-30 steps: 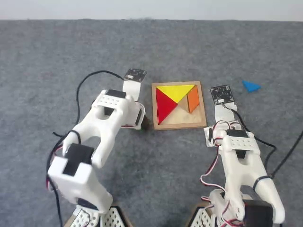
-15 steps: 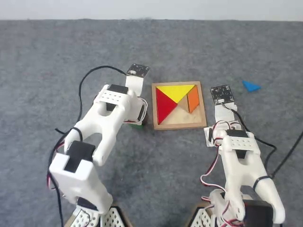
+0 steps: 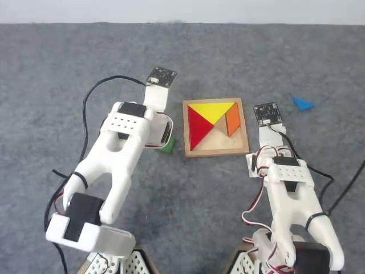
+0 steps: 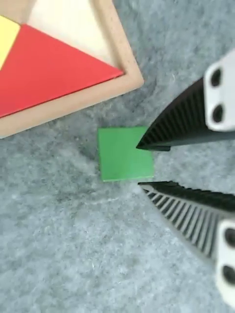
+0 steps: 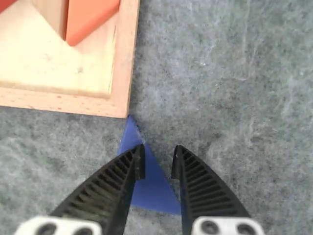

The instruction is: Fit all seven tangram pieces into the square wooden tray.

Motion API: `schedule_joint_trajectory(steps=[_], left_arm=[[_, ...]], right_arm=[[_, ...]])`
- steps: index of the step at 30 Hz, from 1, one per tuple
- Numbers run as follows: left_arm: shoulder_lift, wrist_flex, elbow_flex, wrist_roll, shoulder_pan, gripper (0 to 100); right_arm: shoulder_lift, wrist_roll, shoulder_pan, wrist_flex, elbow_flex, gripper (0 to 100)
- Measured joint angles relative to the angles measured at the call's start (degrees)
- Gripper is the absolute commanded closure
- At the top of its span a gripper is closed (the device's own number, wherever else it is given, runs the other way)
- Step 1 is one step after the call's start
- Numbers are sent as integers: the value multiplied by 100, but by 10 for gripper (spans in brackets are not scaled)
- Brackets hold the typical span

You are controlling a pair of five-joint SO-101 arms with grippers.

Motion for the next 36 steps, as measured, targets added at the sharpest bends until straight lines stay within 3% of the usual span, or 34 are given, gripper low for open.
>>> schedule_joint_trajectory(steps=[3,11,24,29,36], left_arm=[[-9,-88,88,-26,0,781],[1398,-369,-281,-167,0,795],[1749,-44,-976,-246,176,957],[1591,-53,-870,-229,220,962],[862,0,-440,-413,193,769]], right_arm=[[0,0,0,0,0,883],[0,0,0,0,0,883],[0,0,0,0,0,883],[0,0,0,0,0,883],[0,0,0,0,0,883]])
